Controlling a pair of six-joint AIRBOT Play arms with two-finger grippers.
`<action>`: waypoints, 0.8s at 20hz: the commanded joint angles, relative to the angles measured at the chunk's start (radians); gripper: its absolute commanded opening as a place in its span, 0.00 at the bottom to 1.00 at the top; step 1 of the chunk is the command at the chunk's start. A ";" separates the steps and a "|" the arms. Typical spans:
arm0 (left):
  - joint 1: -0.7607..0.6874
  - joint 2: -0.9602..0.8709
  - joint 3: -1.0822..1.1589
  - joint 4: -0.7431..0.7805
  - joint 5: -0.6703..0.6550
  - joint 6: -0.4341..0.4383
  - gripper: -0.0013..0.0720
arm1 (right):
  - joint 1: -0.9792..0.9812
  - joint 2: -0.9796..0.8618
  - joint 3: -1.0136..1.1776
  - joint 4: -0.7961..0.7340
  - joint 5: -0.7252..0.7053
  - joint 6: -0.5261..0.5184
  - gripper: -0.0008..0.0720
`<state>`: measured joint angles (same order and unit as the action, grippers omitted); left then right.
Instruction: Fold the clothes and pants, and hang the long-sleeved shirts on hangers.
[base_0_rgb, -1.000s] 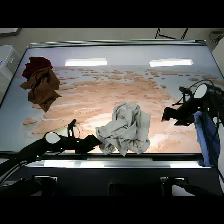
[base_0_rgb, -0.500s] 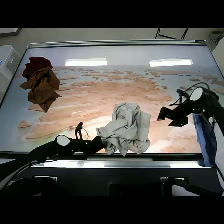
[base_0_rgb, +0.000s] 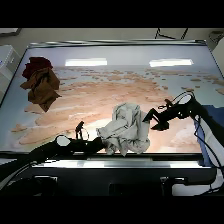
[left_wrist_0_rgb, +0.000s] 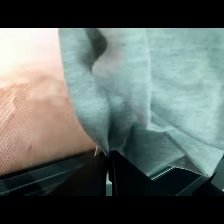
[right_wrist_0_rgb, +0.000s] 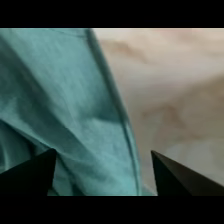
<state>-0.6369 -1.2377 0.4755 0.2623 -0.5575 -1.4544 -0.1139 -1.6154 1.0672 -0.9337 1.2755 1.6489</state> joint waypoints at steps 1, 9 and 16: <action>0.000 0.024 0.001 0.011 0.002 0.019 0.05 | 0.012 -0.047 -0.003 0.092 -0.022 -0.010 0.83; 0.326 0.304 0.152 0.424 -0.134 0.015 0.04 | -0.032 0.148 0.343 0.089 -0.018 -0.170 0.08; 0.915 0.659 0.812 0.528 -0.147 0.016 0.05 | -0.156 0.579 0.828 -0.167 -0.274 -0.172 0.08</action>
<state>0.0868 -0.6945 1.0561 0.7383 -0.7238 -1.4387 -0.2367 -1.2018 1.7580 -0.9604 1.1187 1.4837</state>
